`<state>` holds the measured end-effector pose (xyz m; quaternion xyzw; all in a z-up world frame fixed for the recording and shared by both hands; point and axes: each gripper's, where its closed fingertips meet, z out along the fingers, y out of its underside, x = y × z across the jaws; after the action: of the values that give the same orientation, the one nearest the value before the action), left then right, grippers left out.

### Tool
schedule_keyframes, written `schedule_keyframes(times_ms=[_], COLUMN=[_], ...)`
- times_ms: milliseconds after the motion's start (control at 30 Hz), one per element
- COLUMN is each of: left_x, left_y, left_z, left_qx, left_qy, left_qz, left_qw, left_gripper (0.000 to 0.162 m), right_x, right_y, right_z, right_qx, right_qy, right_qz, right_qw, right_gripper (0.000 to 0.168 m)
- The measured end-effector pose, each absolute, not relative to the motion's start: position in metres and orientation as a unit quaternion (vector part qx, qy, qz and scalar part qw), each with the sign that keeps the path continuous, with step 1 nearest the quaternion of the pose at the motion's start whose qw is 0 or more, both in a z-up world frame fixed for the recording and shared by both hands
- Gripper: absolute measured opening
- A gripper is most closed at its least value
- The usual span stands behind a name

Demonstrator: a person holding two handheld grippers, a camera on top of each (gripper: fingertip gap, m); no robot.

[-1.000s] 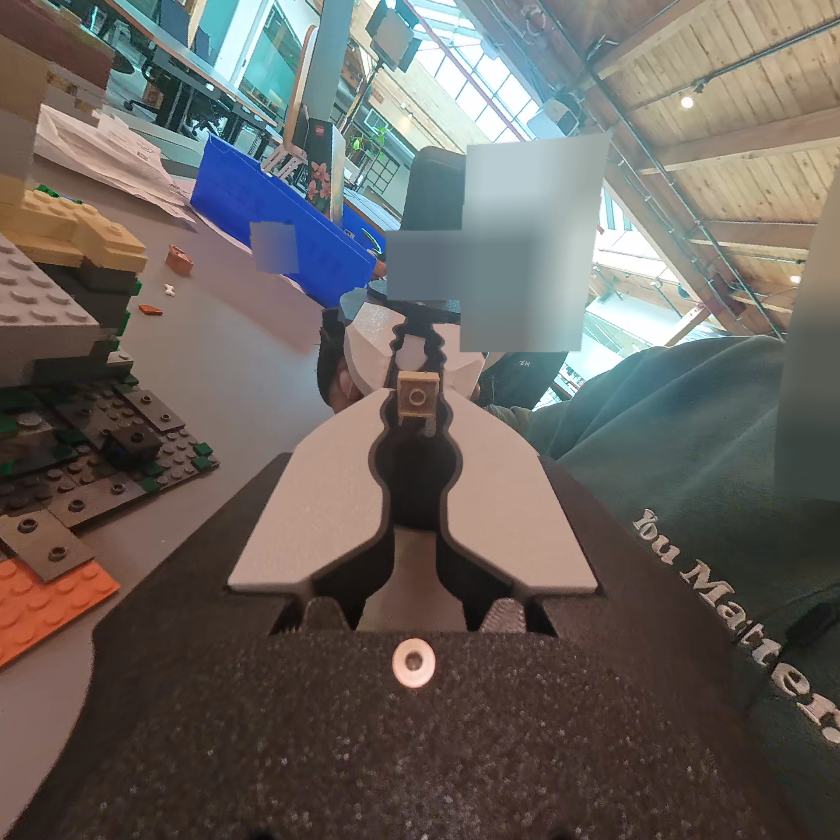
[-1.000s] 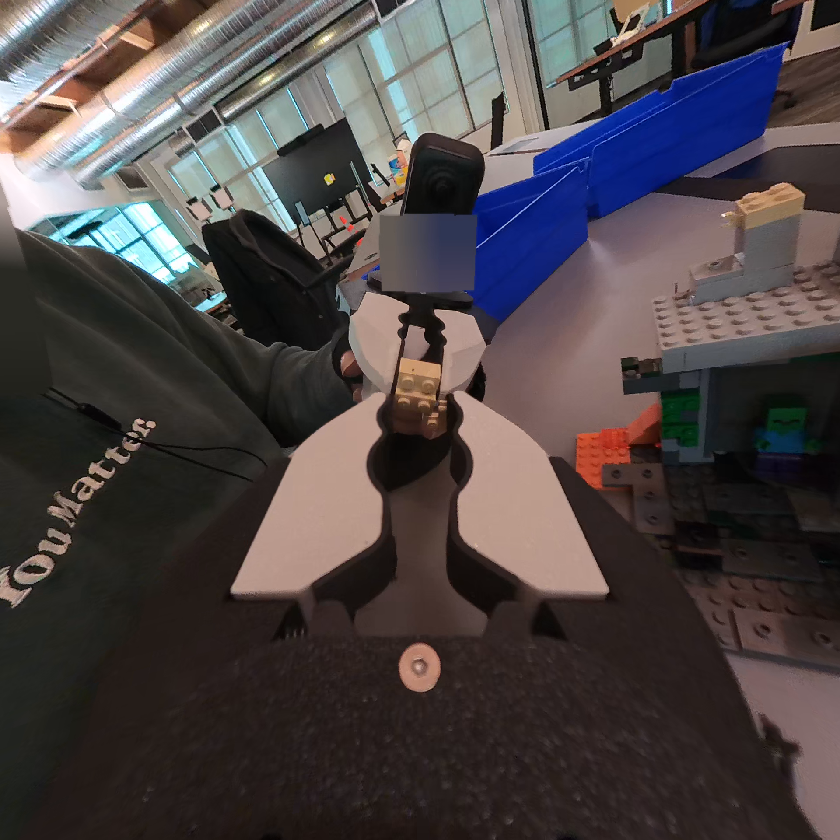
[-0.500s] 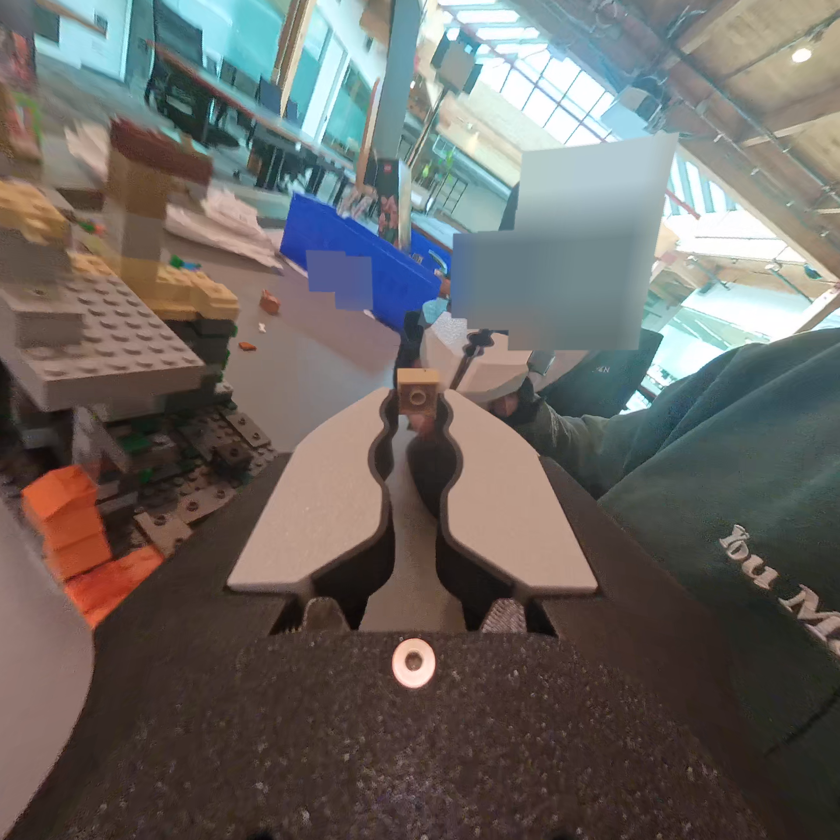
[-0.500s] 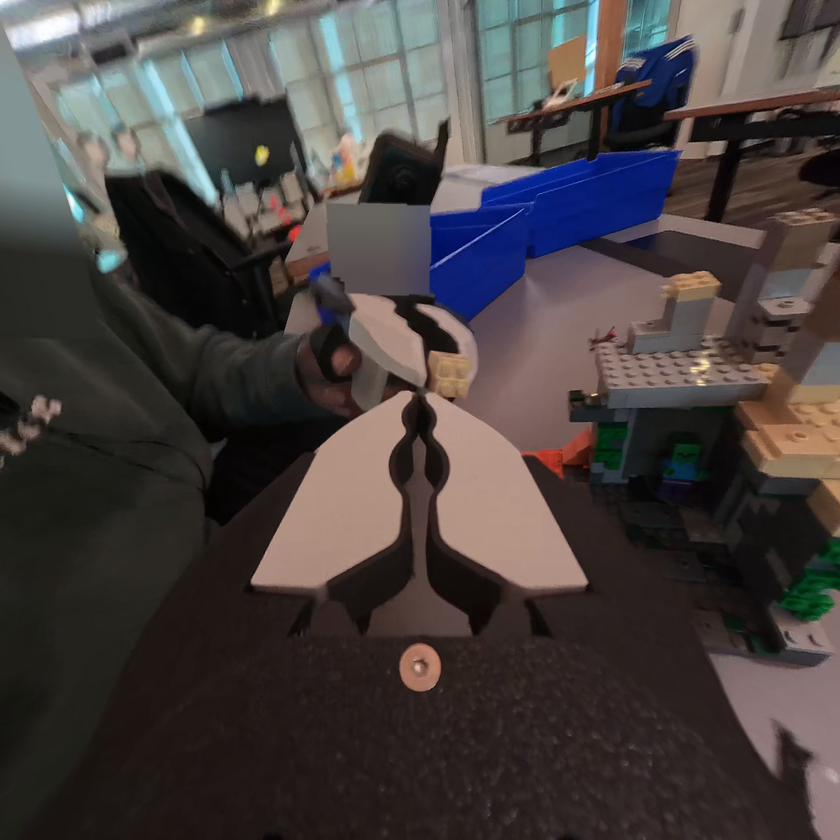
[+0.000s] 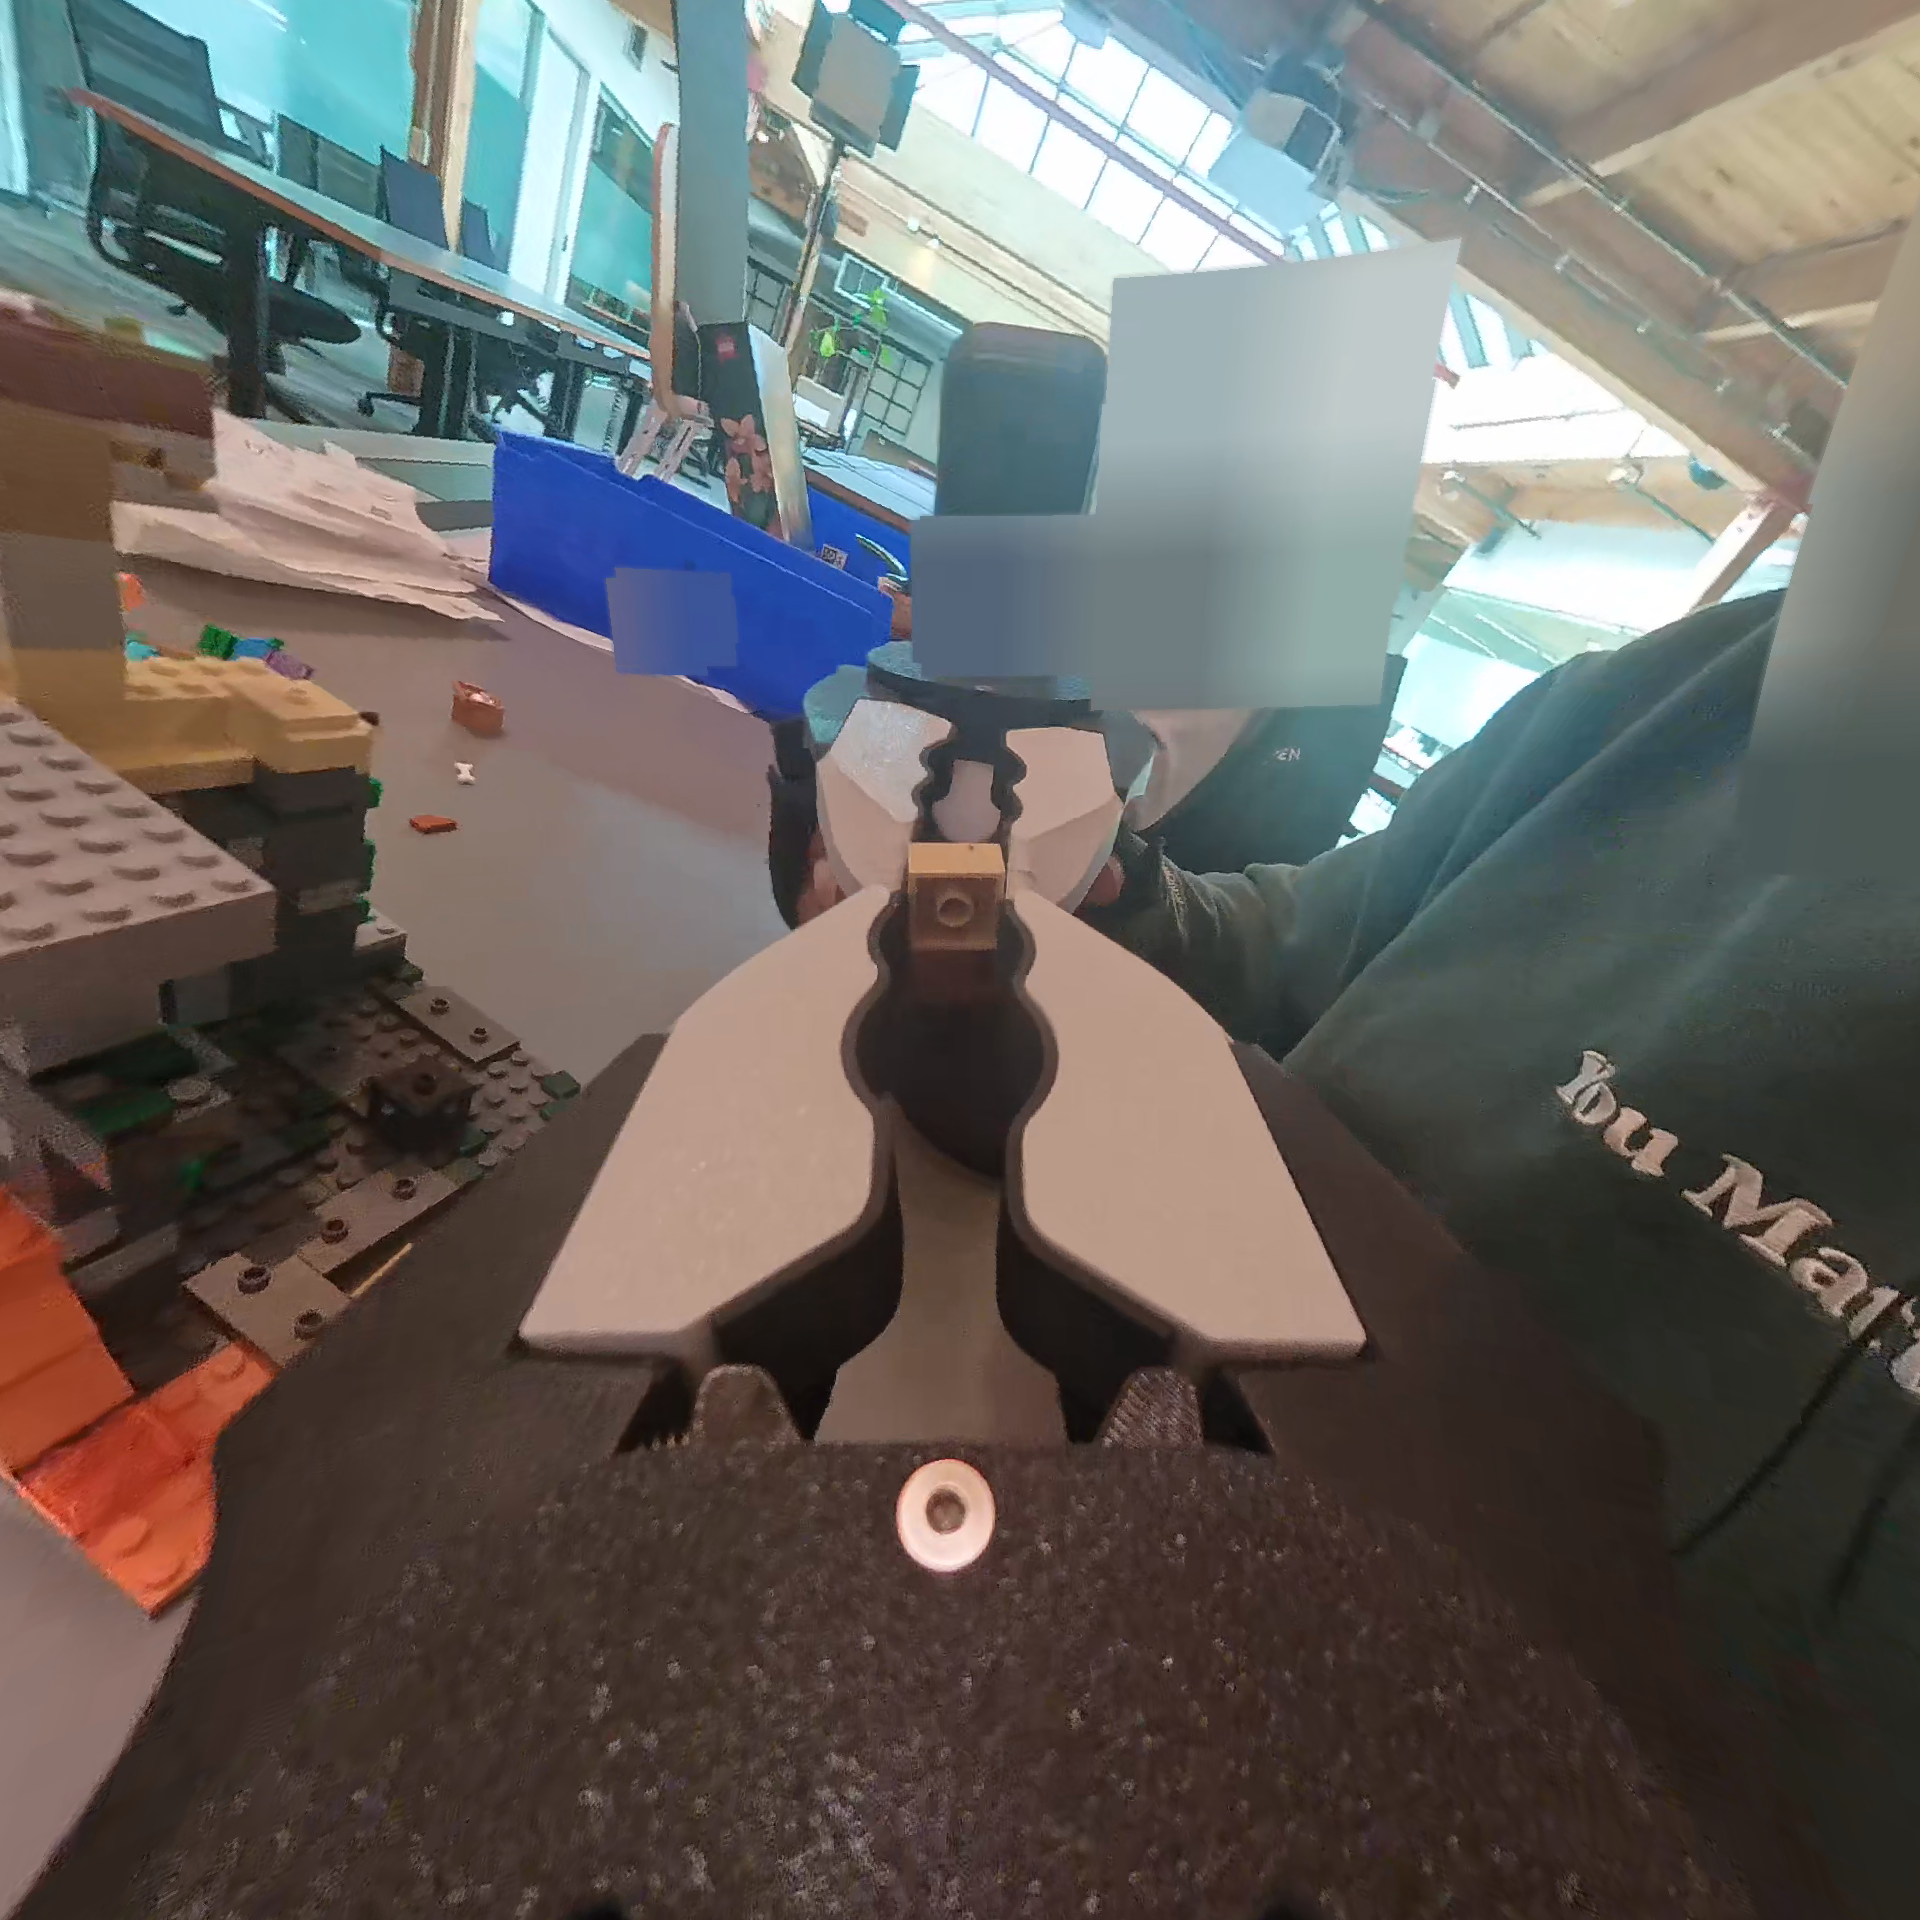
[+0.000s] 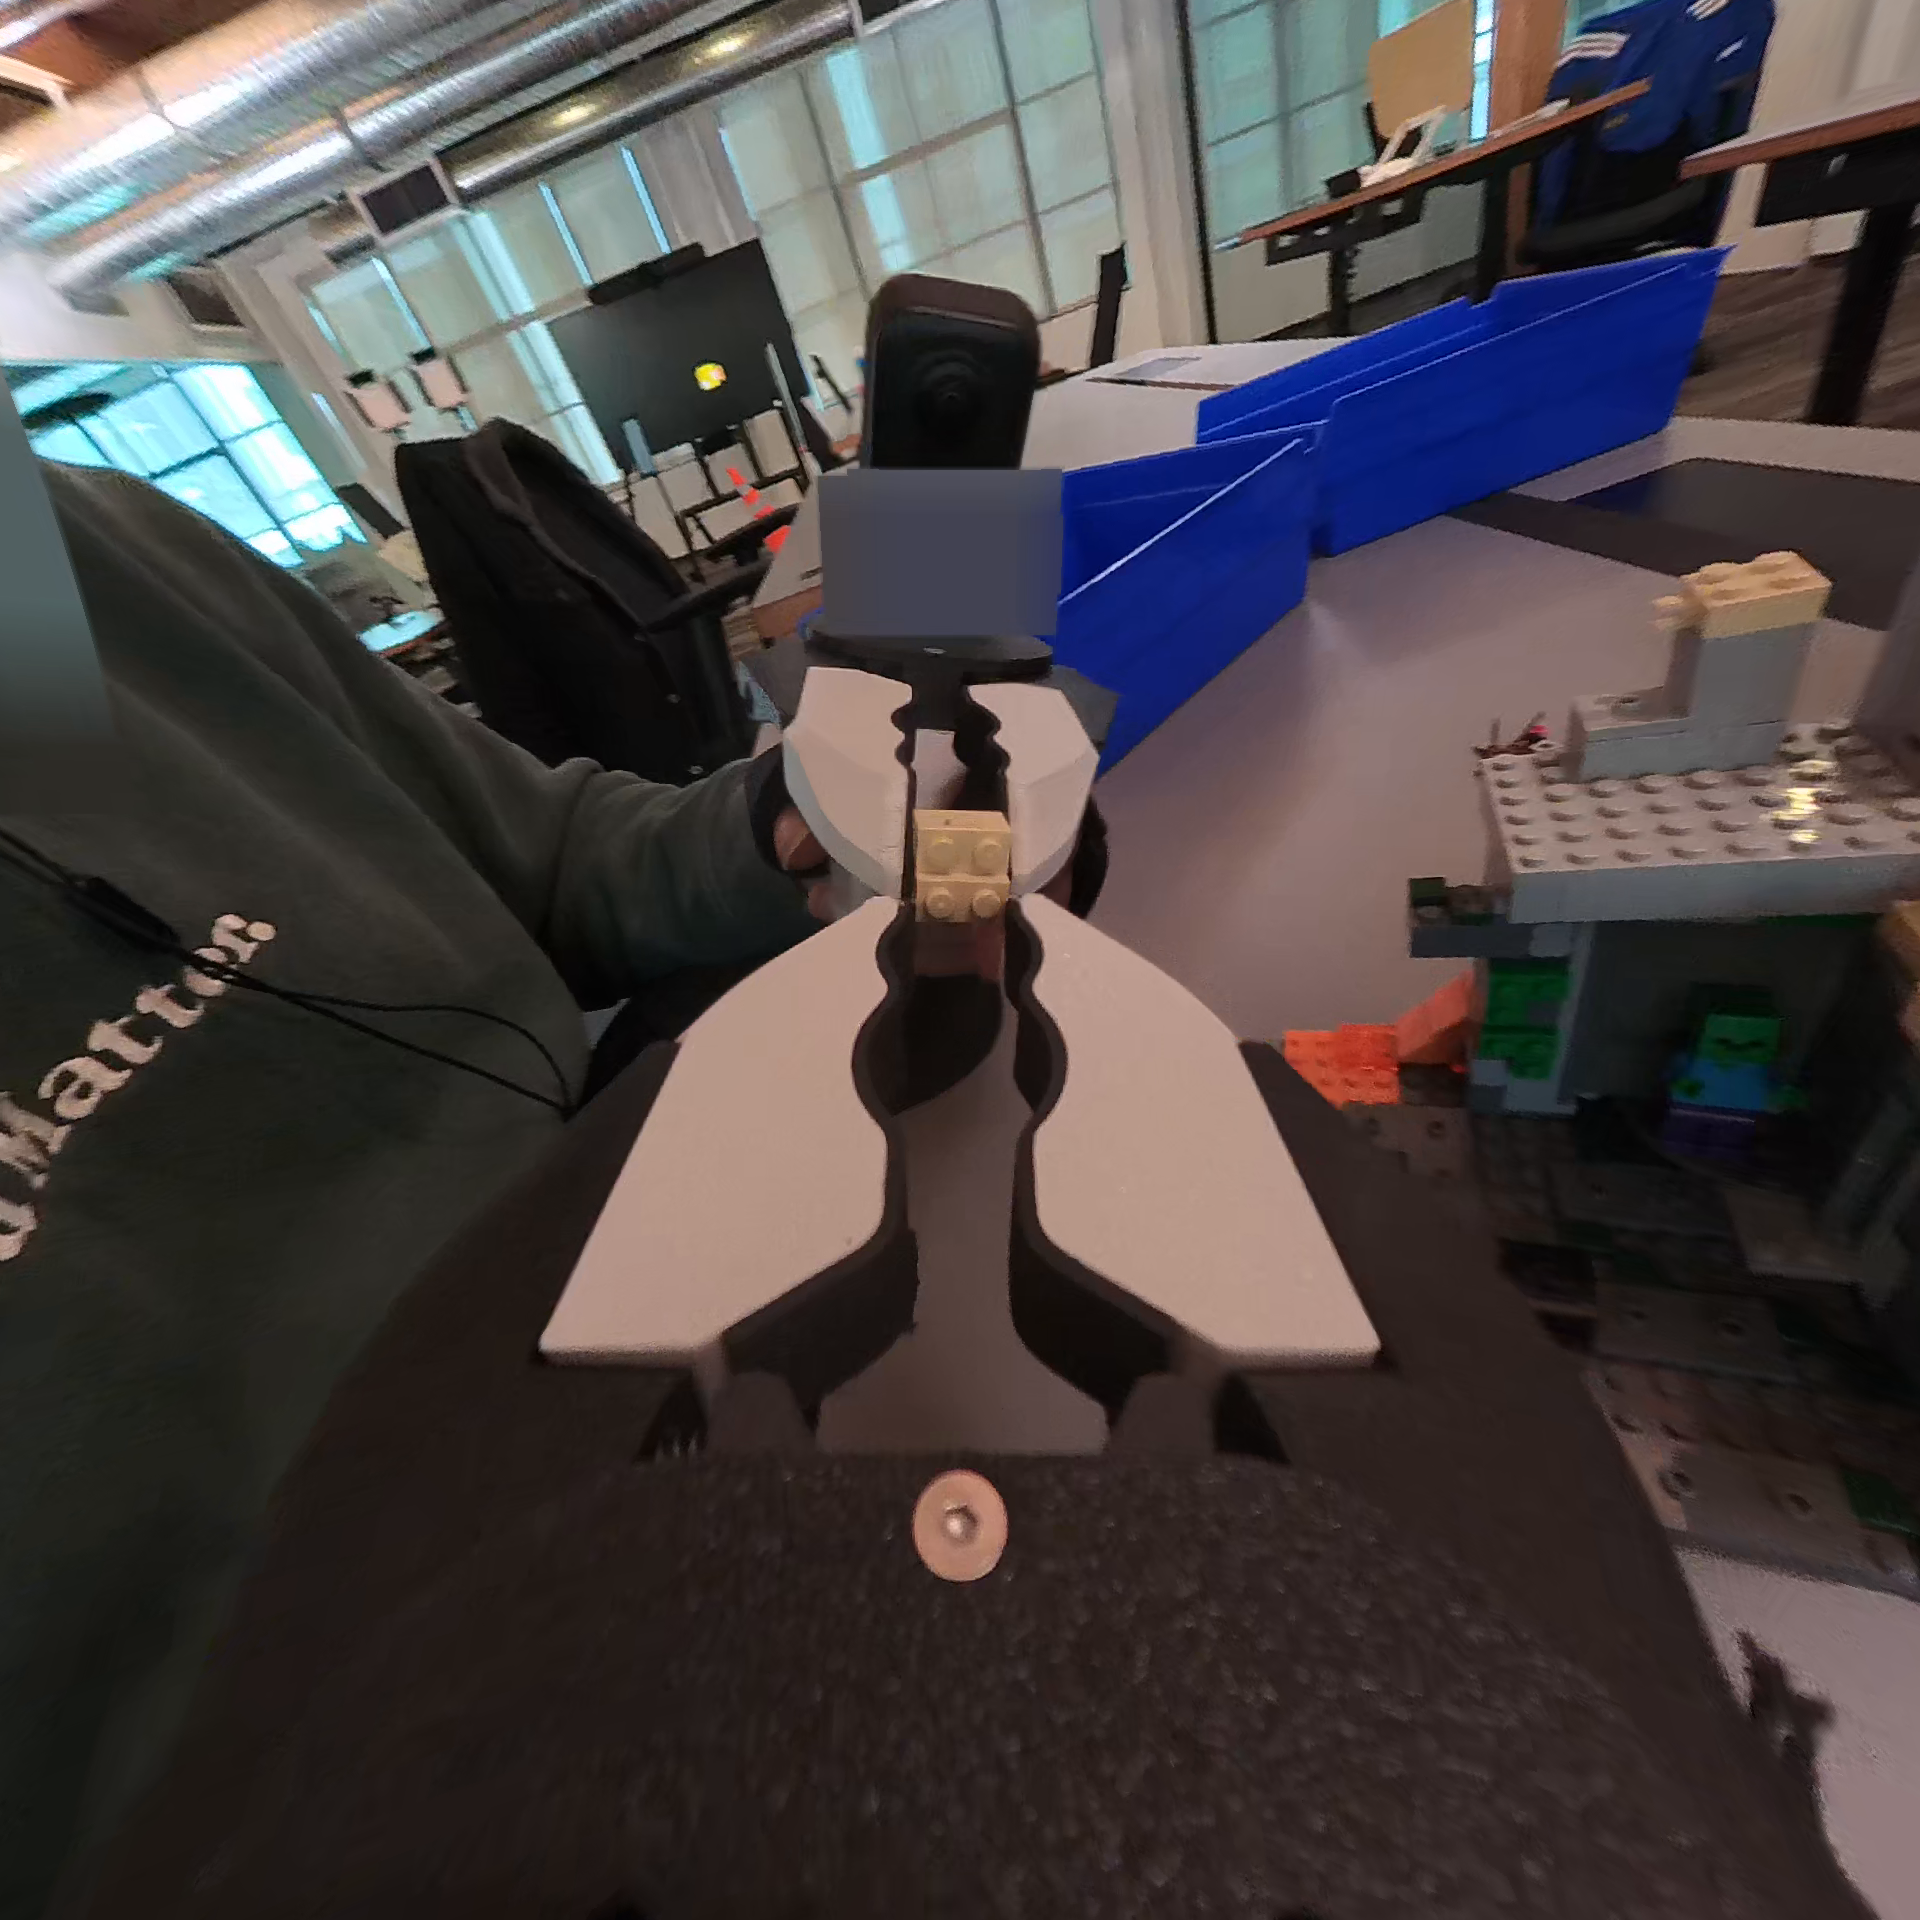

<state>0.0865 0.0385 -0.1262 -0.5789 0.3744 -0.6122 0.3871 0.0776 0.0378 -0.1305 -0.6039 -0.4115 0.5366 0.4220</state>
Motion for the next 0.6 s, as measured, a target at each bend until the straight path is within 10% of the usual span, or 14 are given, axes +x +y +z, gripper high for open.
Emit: schedule_keyframes(times_ms=[600], left_x=[0.086], left_y=[0.013], left_z=[-0.151], left_qx=[-0.569], left_qy=[0.519], left_qz=[-0.525], left_qw=[0.362], left_gripper=[0.016], right_x=[0.078], right_y=[0.012], right_z=[-0.153], right_qx=[-0.587], right_qy=[-0.519], right_qz=[0.487], right_qw=[0.385], right_gripper=[0.015])
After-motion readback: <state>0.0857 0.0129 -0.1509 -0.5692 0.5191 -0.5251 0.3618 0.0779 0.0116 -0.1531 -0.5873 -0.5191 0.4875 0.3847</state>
